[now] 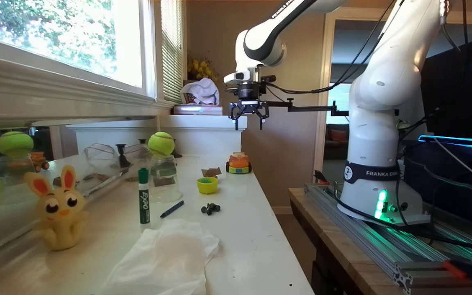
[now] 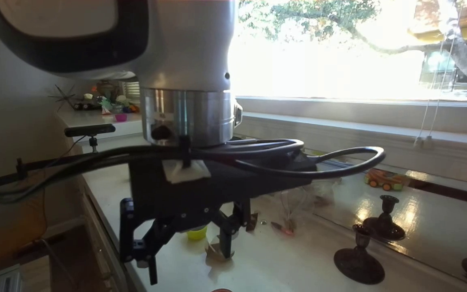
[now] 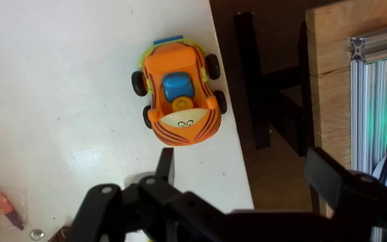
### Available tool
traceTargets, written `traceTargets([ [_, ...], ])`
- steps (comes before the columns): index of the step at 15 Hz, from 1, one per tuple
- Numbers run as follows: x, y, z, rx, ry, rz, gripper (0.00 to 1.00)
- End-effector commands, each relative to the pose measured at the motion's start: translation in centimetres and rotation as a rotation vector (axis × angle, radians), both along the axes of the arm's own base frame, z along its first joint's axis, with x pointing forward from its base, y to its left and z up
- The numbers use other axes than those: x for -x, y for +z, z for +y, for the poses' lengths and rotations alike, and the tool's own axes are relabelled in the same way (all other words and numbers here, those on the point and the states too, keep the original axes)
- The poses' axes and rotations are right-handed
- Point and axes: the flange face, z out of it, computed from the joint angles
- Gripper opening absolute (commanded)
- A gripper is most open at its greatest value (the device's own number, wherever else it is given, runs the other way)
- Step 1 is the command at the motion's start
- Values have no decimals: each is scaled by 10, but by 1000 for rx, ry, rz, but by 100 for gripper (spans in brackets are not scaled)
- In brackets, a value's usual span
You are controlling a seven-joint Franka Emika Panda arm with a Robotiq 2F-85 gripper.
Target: Rotate the orange toy car 180 degrees
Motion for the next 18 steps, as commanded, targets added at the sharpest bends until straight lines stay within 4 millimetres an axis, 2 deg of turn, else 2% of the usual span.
traceTargets([
  [1, -15, 13, 14, -30, -167, 23, 100],
  [6, -48, 31, 48, -27, -412, 46, 100],
  [9, -62, 41, 62, -22, -544, 45, 100],
  [14, -70, 50, 67, 0, -755, 34, 100],
  [18, -72, 53, 72, -11, -829, 38, 100],
])
